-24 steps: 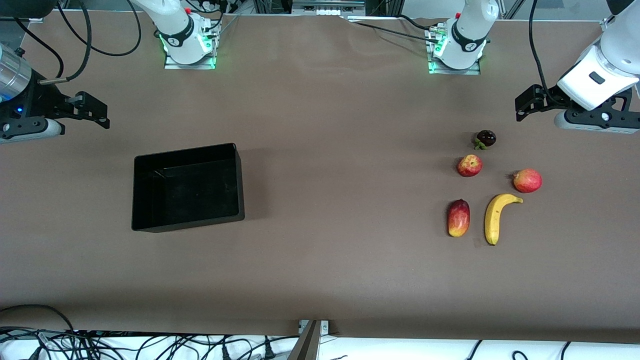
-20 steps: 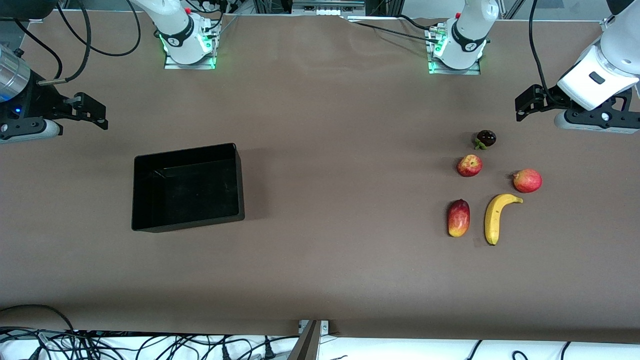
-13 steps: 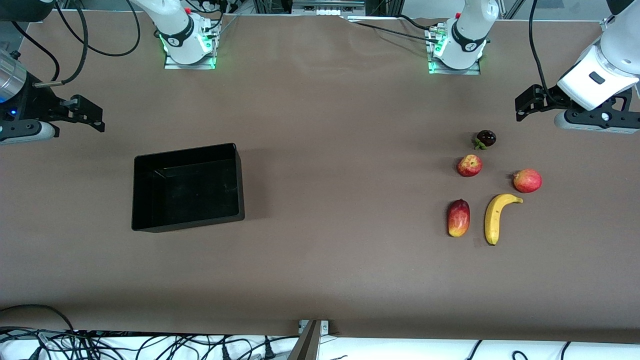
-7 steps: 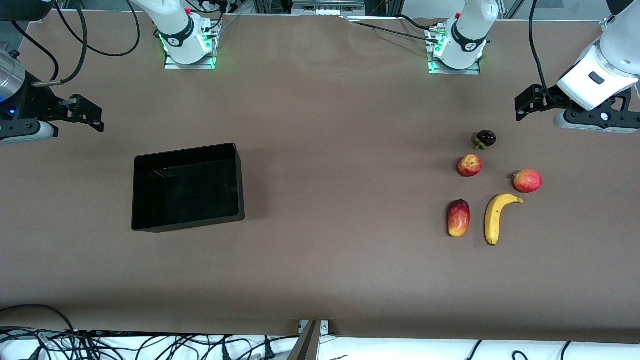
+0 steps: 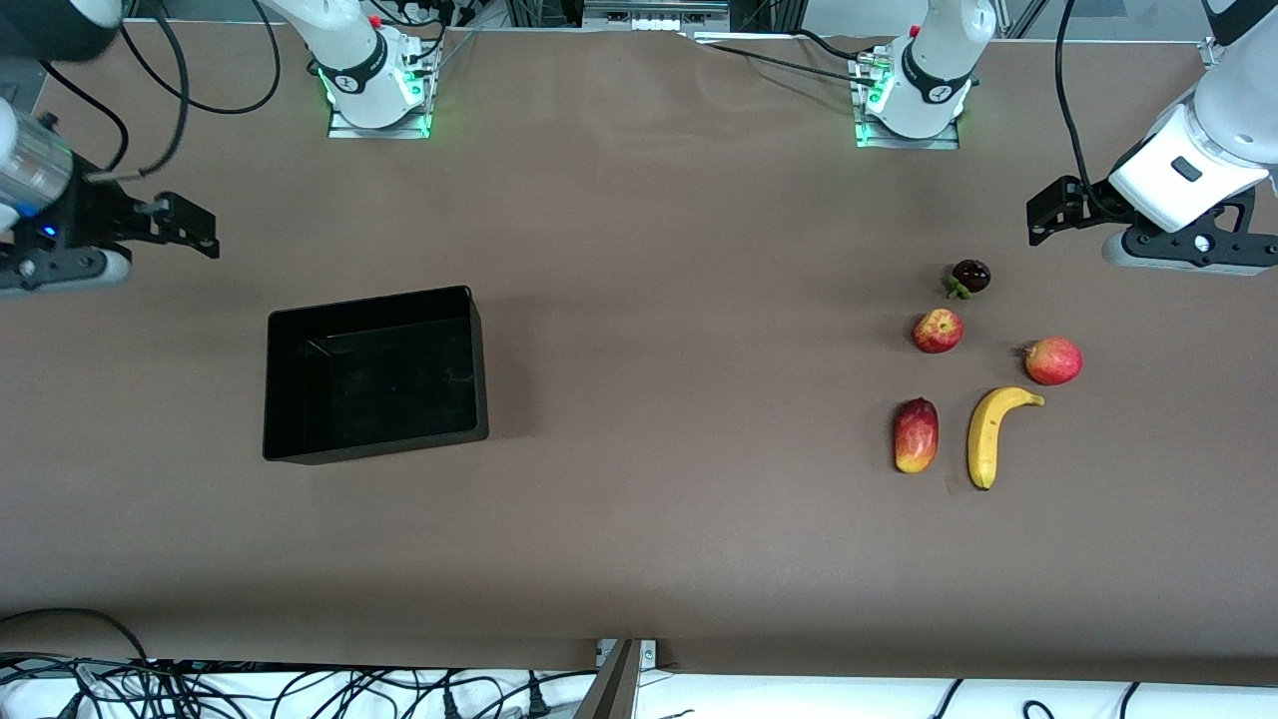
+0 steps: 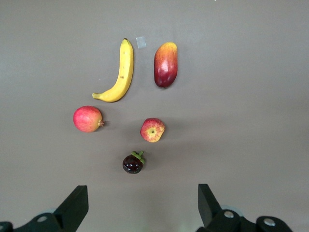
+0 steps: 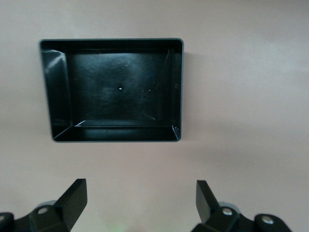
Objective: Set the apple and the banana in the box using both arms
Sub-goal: 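Push the black box toward the fruit with the right gripper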
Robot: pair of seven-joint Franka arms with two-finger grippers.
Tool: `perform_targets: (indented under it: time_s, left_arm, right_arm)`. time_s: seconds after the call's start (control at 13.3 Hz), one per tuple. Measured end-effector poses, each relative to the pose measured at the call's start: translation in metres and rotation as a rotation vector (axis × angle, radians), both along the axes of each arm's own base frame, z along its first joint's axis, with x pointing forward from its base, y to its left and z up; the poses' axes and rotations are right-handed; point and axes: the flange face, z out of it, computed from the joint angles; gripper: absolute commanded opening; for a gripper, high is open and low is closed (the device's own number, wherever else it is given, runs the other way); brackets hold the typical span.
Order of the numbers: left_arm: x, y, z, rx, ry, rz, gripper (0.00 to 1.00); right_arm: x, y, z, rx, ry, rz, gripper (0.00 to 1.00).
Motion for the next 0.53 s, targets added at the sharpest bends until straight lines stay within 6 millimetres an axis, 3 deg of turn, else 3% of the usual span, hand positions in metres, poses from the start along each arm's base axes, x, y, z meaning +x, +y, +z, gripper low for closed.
perform_targets:
  time_s: [0.3, 0.53]
  left_arm:
    - [0.001, 0.001, -0.007, 0.001, 0.022, 0.002, 1.00]
    - [0.002, 0.001, -0.009, 0.001, 0.027, 0.003, 1.00]
  right_arm:
    - [0.025, -0.052, -0.126, -0.032, 0.005, -0.022, 1.00]
    - [0.043, -0.064, -0.197, -0.055, 0.004, -0.040, 1.00]
